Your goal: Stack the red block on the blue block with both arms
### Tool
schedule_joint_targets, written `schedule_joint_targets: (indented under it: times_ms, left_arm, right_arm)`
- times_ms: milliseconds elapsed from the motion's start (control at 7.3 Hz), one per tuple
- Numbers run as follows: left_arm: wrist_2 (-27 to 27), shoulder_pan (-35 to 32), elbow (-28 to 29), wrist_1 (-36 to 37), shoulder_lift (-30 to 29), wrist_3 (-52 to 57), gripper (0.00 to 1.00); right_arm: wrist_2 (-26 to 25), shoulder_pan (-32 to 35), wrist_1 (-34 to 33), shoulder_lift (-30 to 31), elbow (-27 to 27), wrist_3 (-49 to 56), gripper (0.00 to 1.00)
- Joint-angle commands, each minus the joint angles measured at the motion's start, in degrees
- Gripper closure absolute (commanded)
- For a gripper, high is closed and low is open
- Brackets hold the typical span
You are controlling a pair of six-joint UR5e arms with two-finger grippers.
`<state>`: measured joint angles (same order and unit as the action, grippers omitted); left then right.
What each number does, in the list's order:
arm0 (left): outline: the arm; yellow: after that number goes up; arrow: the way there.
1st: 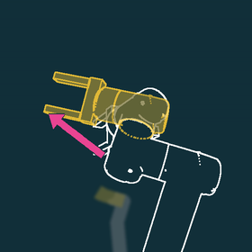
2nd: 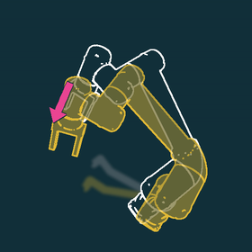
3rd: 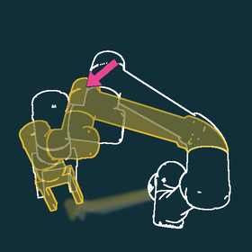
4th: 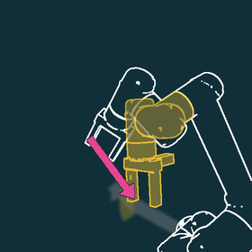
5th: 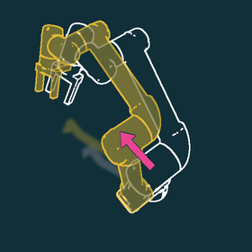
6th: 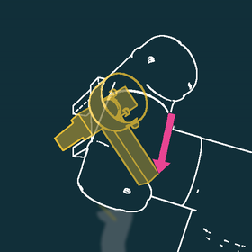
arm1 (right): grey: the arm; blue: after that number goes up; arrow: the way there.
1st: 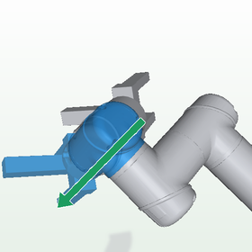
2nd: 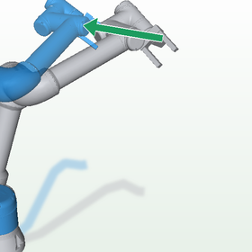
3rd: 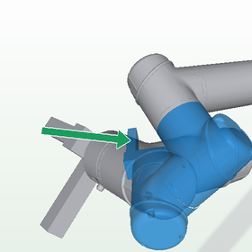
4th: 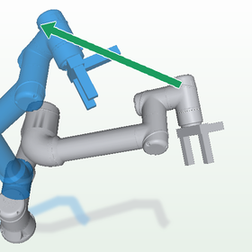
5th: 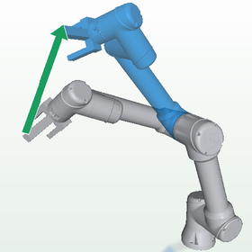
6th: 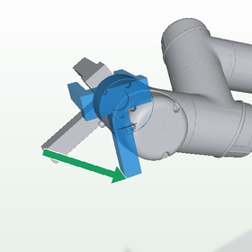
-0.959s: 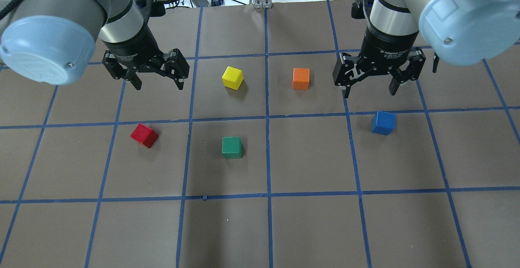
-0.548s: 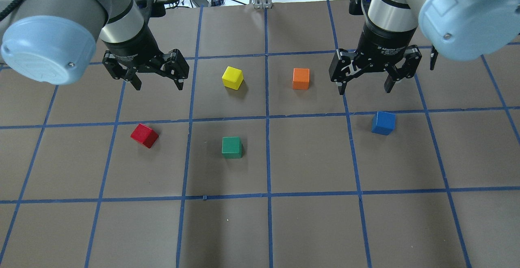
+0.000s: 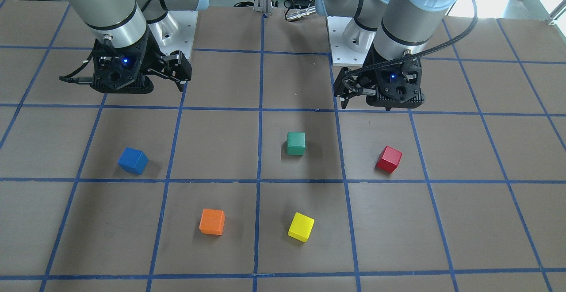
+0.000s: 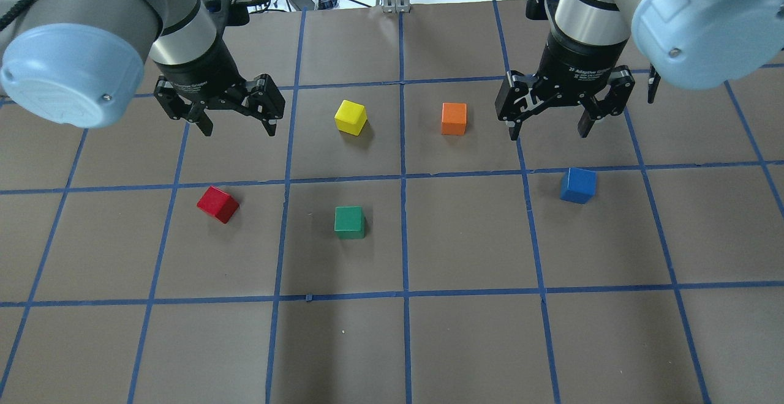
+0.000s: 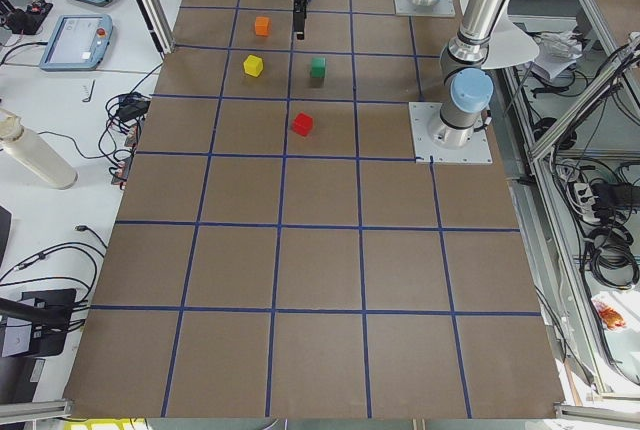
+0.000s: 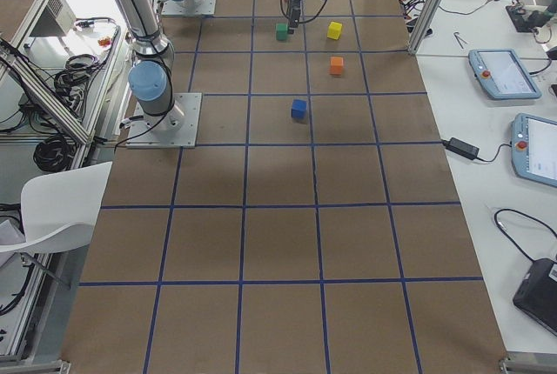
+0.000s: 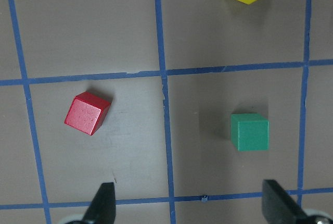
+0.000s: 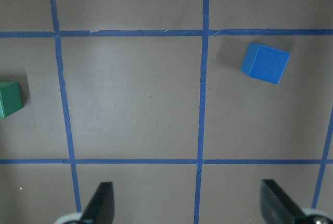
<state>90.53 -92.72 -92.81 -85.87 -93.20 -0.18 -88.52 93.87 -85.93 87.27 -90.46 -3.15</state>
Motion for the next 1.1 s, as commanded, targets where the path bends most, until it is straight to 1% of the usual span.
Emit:
schedule_joint_targets:
  times_ms: [0, 274, 959]
  left_arm:
    - [0.0, 0.1, 0.0, 0.0, 0.1, 0.1, 0.00]
    - [0.0, 0.1, 0.0, 0.0, 0.1, 1.2, 0.00]
    - [0.1, 0.1, -0.2, 0.0, 0.3, 2.1, 0.00]
  right_arm:
    - [0.0, 0.0, -0.1, 0.0, -0.1, 0.4, 0.00]
    - [0.0, 0.0, -1.4, -0.1, -0.2, 0.4, 0.00]
    - [-0.1, 0.0, -1.5, -0.5, -0.2, 0.5, 0.00]
